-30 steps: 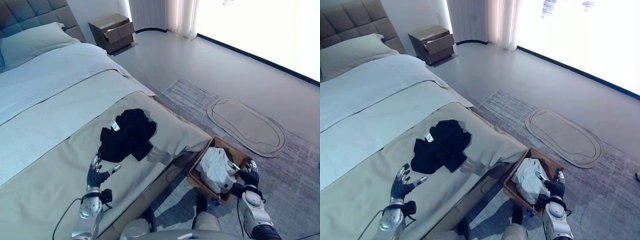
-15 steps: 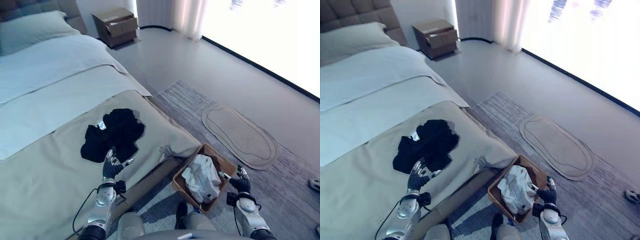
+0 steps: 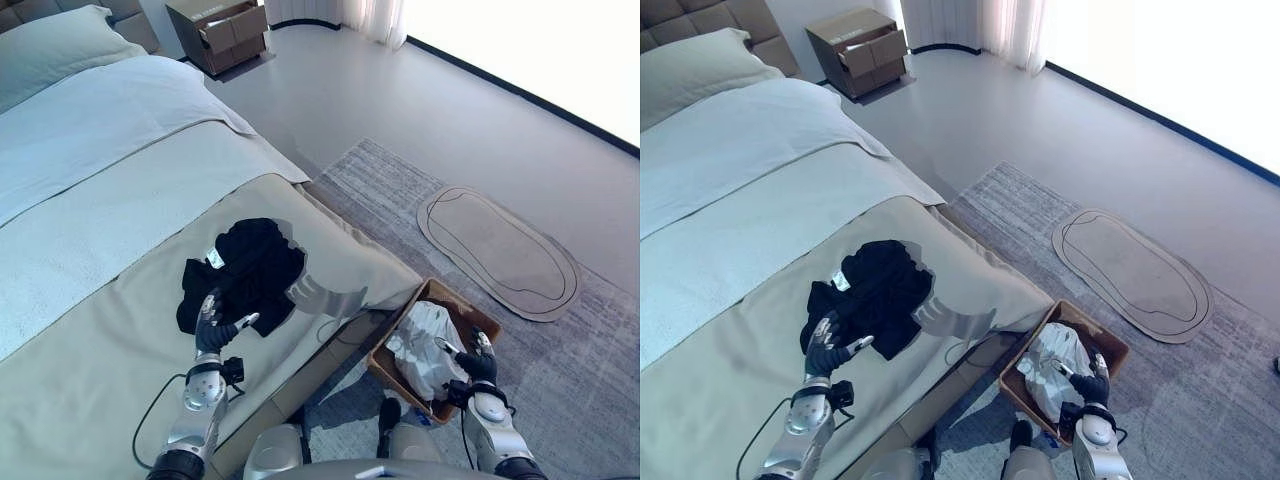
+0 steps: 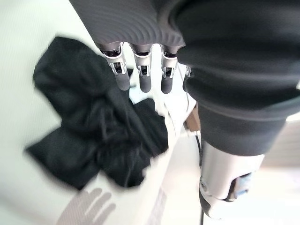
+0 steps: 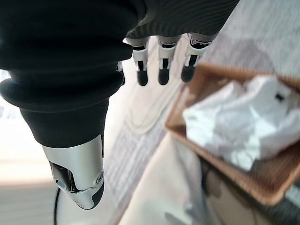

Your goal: Pick up clothes into the bucket

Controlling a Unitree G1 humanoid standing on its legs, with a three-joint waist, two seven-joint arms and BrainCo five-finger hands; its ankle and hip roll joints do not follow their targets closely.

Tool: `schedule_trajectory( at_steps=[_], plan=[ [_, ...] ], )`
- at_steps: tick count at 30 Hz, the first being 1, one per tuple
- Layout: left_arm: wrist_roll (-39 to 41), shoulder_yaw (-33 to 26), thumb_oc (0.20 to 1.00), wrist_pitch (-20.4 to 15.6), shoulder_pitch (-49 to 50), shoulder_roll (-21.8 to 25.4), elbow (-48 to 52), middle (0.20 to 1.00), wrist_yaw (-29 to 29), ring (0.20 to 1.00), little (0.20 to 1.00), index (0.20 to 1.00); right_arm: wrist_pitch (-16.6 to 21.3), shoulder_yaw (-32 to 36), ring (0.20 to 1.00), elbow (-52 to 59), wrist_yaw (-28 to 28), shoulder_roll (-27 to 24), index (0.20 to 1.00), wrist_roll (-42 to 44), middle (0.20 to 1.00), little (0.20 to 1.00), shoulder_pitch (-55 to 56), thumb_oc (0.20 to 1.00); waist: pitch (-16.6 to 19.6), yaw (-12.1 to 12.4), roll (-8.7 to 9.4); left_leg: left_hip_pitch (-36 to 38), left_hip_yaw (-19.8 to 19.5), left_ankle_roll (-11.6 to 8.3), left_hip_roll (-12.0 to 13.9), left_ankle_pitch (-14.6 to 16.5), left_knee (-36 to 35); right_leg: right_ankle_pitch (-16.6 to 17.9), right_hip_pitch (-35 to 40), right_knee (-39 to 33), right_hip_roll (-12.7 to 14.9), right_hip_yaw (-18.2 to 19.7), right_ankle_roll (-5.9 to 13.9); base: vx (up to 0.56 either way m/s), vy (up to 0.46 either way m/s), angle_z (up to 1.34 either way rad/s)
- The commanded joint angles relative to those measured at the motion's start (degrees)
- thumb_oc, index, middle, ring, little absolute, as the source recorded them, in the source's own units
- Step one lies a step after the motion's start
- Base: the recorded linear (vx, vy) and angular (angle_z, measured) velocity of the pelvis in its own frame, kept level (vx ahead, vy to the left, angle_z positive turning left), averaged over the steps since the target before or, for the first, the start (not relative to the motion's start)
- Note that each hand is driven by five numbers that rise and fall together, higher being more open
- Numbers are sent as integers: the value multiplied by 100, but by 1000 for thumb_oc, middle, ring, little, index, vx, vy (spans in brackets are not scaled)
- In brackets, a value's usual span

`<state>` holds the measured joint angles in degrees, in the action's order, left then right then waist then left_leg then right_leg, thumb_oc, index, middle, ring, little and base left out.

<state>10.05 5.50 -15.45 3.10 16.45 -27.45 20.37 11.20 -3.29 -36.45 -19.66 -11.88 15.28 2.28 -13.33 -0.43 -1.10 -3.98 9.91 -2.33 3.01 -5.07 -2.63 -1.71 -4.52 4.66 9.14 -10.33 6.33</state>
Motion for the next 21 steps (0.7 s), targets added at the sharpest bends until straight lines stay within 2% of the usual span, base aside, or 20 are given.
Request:
schedule_trajectory(
  at_steps=[1, 4, 5, 6, 7, 10, 12, 13, 16, 21],
  plan=[
    [-647, -99, 1000, -64, -321, 221, -115, 1000, 459, 1000, 1000, 1000, 240, -71, 1000, 298, -10, -120, 1000, 61, 1000, 1000, -307, 1000, 11, 56, 223, -308, -55, -62, 205, 44, 381, 293, 213, -132, 367, 154, 358, -40, 142, -28],
    [-1357, -37, 1000, 196, -910, 430, -700, 1000, 949, 1000, 1000, 1000, 247, -172, 1000, 311, -46, -178, 1000, 10, 1000, 1000, -433, 1000, -235, -11, 279, -564, 73, -17, 183, 110, 499, 366, -136, -26, 455, 209, 404, -42, 93, -25],
    [-1360, -36, 1000, 192, -925, 429, -712, 1000, 954, 1000, 1000, 1000, 247, -168, 1000, 309, -47, -177, 1000, 9, 1000, 1000, -441, 1000, -235, -7, 280, -579, 75, -16, 183, 115, 511, 363, -152, -15, 457, 214, 405, -134, 64, -28],
    [-1684, 46, 1000, 311, -1348, 634, -1098, 1000, 1301, 1000, 1000, 1000, 281, -232, 1000, 317, -91, -235, 1000, 30, 1000, 1000, -553, 1000, -433, -67, 314, -813, 106, -19, 203, 115, 649, 382, -431, 94, 464, 257, 401, -97, 42, -16],
    [-1686, 50, 1000, 305, -1368, 634, -1115, 1000, 1307, 1000, 1000, 1000, 282, -226, 1000, 313, -91, -234, 1000, 30, 1000, 1000, -565, 1000, -430, -62, 314, -838, 108, -19, 206, 122, 667, 377, -456, 110, 464, 262, 400, -188, 61, -12],
    [-1958, 194, 1000, 541, -2233, 976, -1758, 1000, 1800, 1000, 1000, 1000, 380, -387, 1000, 272, -179, -391, 1000, 31, 1000, 1000, -822, 1000, -744, -183, 428, -1466, 82, -21, 286, 141, 1097, 391, -1031, 417, 470, 260, 371, -127, 20, -8],
    [-1925, 228, 1000, 563, -2439, 1050, -1908, 1000, 1846, 1000, 1000, 1000, 402, -419, 1000, 263, -181, -433, 1000, 36, 1000, 1000, -894, 1000, -791, -213, 458, -1657, 49, -4, 302, 173, 1238, 381, -1196, 540, 469, 257, 361, -78, 6, -2],
    [-2012, 321, 1000, 694, -2827, 1273, -2175, 1000, 1966, 1000, 1000, 1000, 425, -536, 1000, 330, -194, -524, 1000, 16, 1000, 1000, -1019, 1000, -926, -276, 522, -1991, -13, 19, 345, 235, 1507, 338, -1493, 818, 459, 285, 345, -62, 8, 0],
    [-2151, 433, 1000, 840, -3178, 1484, -2292, 1000, 2022, 1000, 1000, 1000, 449, -618, 1000, 391, -183, -595, 1000, -1, 1000, 1000, -1125, 1000, -1017, -324, 544, -2349, -94, 32, 382, 294, 1781, 281, -1778, 1052, 481, 256, 321, -77, -1, 1],
    [-2763, 742, 1000, 1223, -3791, 1980, -2652, 1000, 2239, 1000, 1000, 1000, 578, -766, 1000, 630, -124, -700, 1000, 13, 1000, 1000, -1225, 1000, -1154, -416, 579, -3095, -273, 43, 417, 400, 2280, 207, -2432, 1483, 499, 246, 284, -40, 0, 9]
  ],
)
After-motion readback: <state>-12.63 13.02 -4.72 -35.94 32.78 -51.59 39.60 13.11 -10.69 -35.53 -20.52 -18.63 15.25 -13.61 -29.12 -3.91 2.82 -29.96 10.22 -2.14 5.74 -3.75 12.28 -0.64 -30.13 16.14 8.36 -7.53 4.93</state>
